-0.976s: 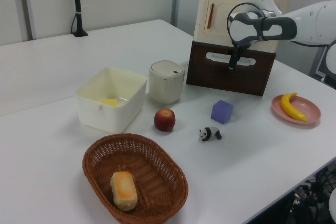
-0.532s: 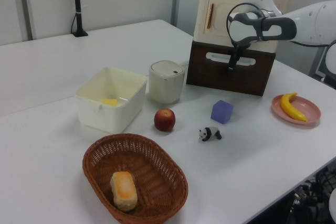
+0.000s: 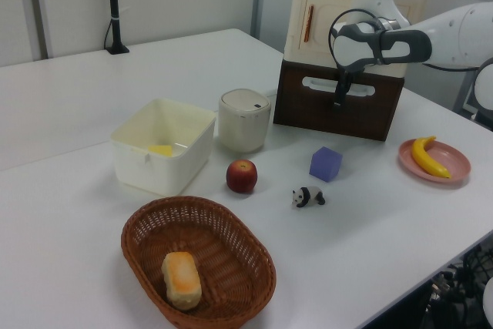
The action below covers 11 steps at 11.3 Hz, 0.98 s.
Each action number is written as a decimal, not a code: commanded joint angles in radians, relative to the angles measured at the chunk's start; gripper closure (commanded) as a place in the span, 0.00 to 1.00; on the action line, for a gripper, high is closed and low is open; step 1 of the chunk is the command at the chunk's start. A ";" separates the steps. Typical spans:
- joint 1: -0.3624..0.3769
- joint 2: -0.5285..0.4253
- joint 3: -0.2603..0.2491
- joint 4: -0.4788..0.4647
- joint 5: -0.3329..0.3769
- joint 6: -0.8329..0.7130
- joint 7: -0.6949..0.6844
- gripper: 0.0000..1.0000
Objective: Slide the drawer open
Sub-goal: 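Lower the gripper and align its fingers with the drawer handle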
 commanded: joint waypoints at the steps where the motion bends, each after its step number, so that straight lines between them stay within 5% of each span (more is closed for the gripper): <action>1: 0.022 0.010 -0.020 0.014 -0.023 0.012 0.021 0.00; 11: 0.024 0.010 -0.020 0.020 -0.021 0.010 0.036 0.02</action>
